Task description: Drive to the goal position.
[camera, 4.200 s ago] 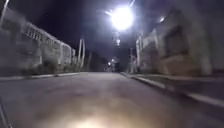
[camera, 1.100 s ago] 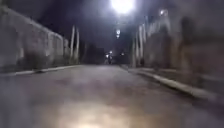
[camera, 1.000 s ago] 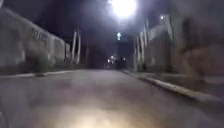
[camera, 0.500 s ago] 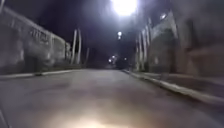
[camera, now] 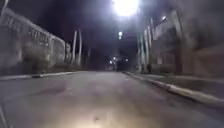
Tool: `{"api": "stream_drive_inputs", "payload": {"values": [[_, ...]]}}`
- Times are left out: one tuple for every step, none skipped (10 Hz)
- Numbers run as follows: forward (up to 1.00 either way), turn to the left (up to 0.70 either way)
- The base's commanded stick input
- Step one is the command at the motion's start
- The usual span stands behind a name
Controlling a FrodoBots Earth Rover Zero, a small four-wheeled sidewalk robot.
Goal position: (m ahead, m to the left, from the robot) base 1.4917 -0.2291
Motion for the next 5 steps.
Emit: {"api": "stream_drive_inputs", "payload": {"values": [[0.7,-0.33],[0.7,-0.33],[0.7,-0.15],[0.7,0.02],[0.7,0.02]]}}
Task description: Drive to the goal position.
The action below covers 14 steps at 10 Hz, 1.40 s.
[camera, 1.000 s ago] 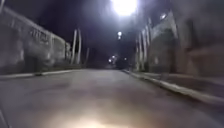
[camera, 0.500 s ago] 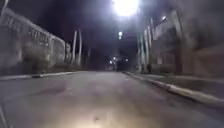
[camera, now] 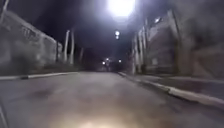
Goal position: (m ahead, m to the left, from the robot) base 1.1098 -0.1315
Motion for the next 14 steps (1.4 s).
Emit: {"api": "stream_drive_inputs", "payload": {"values": [[0.7,0.02],[0.7,0.02],[0.7,0.02],[0.7,0.02],[0.7,0.02],[0.7,0.02],[0.7,0.02],[0.7,0.02],[0.7,0.02],[0.7,0.02],[0.7,0.02],[0.7,0.02],[0.7,0.02],[0.7,0.02]]}}
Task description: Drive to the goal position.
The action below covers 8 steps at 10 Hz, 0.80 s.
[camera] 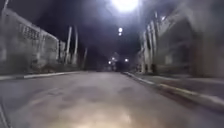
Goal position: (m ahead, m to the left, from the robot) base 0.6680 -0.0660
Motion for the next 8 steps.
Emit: {"api": "stream_drive_inputs", "payload": {"values": [[0.7,0.02],[0.7,0.02],[0.7,0.02],[0.7,0.02],[0.7,0.02],[0.7,0.02],[0.7,0.02],[0.7,0.02]]}}
